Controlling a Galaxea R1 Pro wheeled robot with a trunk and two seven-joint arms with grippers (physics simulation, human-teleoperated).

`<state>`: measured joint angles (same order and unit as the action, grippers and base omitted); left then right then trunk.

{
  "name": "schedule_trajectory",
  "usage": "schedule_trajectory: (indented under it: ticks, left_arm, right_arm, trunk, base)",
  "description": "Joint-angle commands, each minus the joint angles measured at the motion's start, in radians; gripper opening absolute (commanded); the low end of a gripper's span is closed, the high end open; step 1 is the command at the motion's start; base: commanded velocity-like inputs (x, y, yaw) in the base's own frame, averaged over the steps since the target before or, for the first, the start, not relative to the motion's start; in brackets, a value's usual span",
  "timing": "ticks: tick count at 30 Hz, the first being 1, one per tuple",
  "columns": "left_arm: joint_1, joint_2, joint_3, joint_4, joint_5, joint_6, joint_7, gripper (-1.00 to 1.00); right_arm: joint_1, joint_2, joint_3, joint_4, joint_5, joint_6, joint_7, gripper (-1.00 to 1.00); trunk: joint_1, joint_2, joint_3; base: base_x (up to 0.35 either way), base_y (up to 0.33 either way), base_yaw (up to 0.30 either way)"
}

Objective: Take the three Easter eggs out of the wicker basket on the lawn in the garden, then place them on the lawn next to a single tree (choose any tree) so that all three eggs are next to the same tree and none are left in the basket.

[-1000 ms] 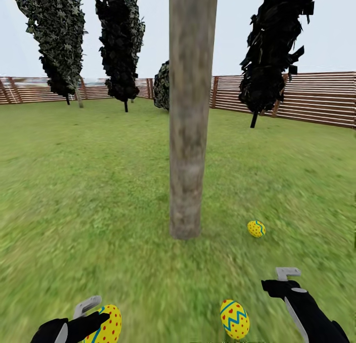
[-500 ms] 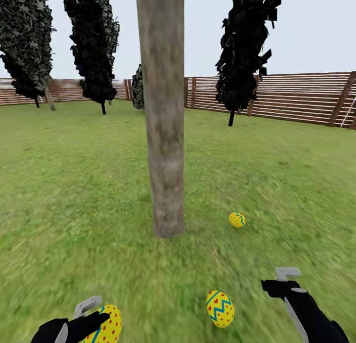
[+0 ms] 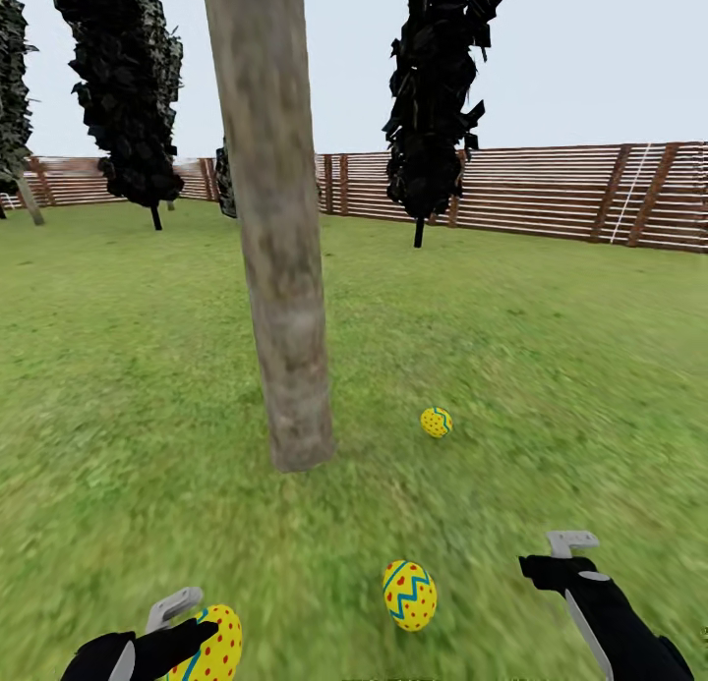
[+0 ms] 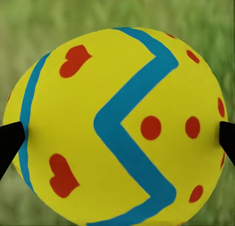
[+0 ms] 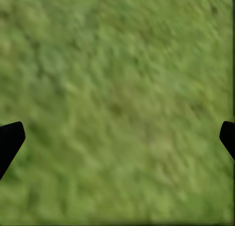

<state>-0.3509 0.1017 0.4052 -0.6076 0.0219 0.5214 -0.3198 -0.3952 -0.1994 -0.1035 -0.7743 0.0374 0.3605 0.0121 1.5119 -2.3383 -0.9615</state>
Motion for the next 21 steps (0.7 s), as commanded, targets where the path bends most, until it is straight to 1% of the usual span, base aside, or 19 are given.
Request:
schedule_trajectory:
  ticks: [1,21]
  left_arm:
    - [0.000,0.000,0.004,-0.001,0.003,0.008,-0.004,-1.00]
    - [0.000,0.000,0.006,-0.002,0.003,0.008,-0.004,-1.00]
  right_arm:
    - [-0.001,0.001,-0.001,-0.001,0.004,0.005,0.002,1.00]
    - [-0.001,0.002,-0.001,-0.002,0.004,0.005,0.000,1.00]
  trunk:
    - [0.004,-0.008,-0.004]
    - [0.080,-0.148,-0.067]
  base:
    - [0.000,0.000,-0.123]
    - [0.000,0.000,-0.005]
